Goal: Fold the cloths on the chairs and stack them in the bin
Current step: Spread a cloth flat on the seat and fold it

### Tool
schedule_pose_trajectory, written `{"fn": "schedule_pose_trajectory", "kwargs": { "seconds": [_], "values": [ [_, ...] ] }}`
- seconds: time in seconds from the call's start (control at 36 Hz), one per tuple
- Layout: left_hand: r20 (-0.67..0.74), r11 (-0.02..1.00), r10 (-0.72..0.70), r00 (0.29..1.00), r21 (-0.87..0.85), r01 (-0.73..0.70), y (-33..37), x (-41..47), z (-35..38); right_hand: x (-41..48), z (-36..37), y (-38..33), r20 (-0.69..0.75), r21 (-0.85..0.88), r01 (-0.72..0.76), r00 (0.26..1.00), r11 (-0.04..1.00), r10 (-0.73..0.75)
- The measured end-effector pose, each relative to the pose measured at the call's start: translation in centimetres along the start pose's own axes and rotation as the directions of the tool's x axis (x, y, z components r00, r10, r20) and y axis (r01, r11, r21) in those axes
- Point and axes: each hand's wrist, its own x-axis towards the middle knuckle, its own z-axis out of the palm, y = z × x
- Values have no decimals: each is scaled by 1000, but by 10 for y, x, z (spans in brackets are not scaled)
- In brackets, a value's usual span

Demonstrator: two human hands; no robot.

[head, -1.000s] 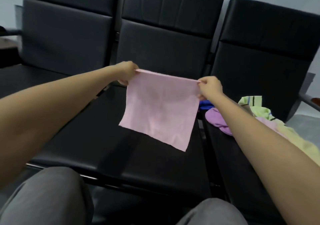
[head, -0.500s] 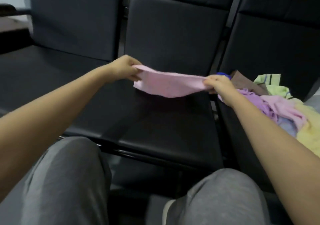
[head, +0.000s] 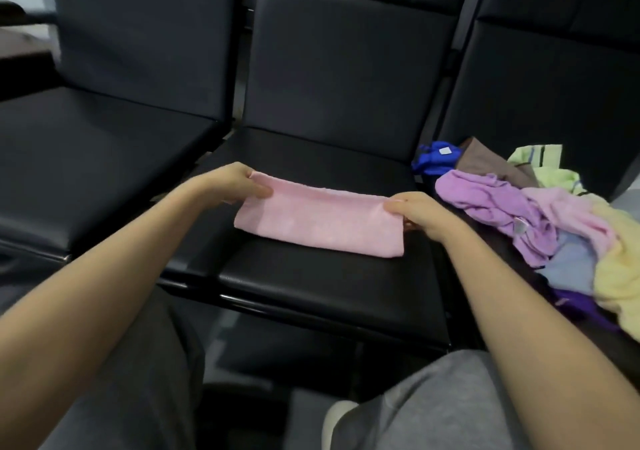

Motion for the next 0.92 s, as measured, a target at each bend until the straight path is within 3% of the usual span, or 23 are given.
{"fn": "schedule_pose_trajectory", "kwargs": {
  "seconds": [0.08,0.22,0.31,0.36,0.44,0.56,0.64,0.69,0.81,0.86,0.92],
  "values": [
    [-220,1000,-3,975,-26,-3,-3,16,12,12,17,-6,-276,183,62,961,981,-9],
    [-367,998,-5,930,50,25,-10,39,30,37,31,-1,-420,204,87,908,975,7],
    [-436,988,22,900,147,47,-11,51,38,51,34,1,-460,139,55,888,989,15],
    [-478,946,87,874,313,77,-9,57,42,58,39,2,-467,40,-7,884,999,25],
    [-411,896,272,870,437,-74,-1,61,45,59,43,-4,-519,-206,-48,852,977,-67],
    [-8,806,399,917,479,-347,2,52,57,47,50,-16,-398,-483,29,883,875,-249],
    [199,715,260,945,619,-327,-2,48,74,35,60,-23,-296,-585,100,898,805,-326],
    [171,711,184,968,657,-251,-3,46,80,27,68,-27,-253,-636,122,900,762,-356],
    [-43,778,53,998,628,-14,5,48,94,14,84,-34,-150,-662,141,938,736,-314],
    [-131,799,-82,988,584,144,8,48,100,10,91,-35,-31,-652,174,967,738,-255],
    [-155,802,-113,981,569,182,16,41,102,7,98,-34,76,-655,203,976,728,-204]
  ]
}}
